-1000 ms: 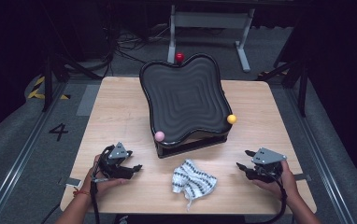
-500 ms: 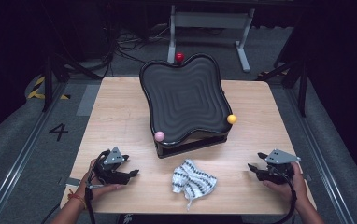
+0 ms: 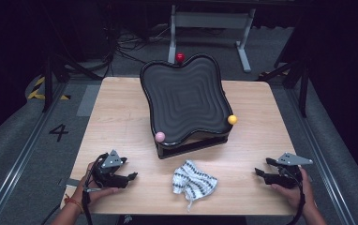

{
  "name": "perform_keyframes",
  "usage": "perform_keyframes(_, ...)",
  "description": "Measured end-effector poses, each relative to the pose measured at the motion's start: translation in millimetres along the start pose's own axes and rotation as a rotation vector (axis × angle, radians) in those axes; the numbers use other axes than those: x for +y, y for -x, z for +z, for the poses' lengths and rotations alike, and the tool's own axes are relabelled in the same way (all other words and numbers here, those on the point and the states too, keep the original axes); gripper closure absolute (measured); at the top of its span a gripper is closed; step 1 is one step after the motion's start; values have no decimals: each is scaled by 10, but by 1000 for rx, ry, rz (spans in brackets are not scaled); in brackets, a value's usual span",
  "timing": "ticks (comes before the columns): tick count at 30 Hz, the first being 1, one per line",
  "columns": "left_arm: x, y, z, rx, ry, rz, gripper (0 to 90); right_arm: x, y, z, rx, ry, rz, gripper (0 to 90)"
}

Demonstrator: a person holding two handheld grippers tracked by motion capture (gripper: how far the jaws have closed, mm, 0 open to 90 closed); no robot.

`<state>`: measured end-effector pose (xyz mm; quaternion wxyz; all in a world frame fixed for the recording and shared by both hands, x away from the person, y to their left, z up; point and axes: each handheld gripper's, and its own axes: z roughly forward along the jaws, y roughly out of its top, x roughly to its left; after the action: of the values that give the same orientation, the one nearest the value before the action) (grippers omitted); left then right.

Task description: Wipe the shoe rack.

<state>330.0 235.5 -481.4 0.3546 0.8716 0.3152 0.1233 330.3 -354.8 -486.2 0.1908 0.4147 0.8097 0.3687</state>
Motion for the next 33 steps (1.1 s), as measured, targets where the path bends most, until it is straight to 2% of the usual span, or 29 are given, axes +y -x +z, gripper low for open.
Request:
perform_keyframes(2,0,-2,0,0,0,1,267,2,14,2,4,0,20,309)
perform_keyframes(7,1,-14,0,-11,-2,12,260,2,7,6,-3,0,15,305)
perform_keyframes(19,12,-30,13,-13,-3,10,251,21,3,28,-25,-5,22,274)
perform_keyframes(33,20,-39,20,-8,-3,6,251,22,7,31,-22,-5,25,274)
